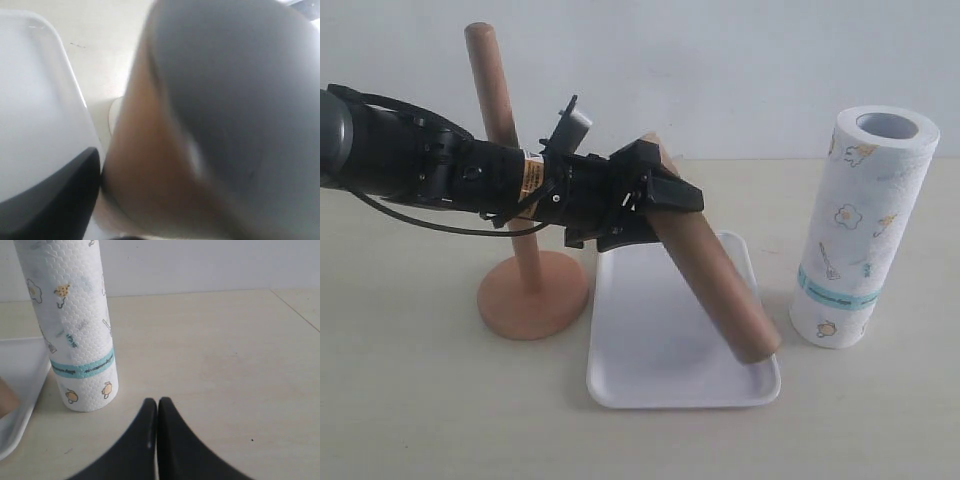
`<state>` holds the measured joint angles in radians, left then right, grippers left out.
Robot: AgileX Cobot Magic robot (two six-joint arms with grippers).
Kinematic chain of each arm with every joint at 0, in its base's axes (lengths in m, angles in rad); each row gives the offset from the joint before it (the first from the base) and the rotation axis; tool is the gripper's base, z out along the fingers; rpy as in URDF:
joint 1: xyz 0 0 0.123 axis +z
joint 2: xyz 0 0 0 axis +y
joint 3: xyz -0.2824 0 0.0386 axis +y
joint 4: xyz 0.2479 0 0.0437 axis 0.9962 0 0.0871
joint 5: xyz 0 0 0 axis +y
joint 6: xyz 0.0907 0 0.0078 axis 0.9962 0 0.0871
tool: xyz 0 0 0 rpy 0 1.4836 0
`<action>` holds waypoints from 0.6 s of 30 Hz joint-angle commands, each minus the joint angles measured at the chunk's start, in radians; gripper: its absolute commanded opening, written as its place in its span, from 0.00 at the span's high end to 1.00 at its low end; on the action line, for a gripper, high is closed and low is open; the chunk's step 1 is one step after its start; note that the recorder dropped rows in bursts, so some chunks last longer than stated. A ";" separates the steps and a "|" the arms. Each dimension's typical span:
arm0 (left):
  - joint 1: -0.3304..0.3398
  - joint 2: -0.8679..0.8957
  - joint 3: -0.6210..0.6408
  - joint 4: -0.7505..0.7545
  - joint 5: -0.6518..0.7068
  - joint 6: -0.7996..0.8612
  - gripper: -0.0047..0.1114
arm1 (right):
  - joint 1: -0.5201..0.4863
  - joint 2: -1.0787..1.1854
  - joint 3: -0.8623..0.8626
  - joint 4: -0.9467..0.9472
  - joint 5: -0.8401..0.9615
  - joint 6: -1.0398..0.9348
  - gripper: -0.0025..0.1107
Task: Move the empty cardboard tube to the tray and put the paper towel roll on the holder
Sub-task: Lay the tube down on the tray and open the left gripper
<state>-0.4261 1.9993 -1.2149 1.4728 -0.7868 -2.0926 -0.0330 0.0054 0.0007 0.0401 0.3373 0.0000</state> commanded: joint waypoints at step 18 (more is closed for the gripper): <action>-0.005 -0.001 -0.007 0.004 -0.136 -0.009 0.38 | -0.005 -0.005 -0.001 0.002 -0.002 0.000 0.98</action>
<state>-0.4261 1.9993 -1.2149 1.4728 -0.8987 -2.0926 -0.0330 0.0054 0.0007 0.0401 0.3373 0.0000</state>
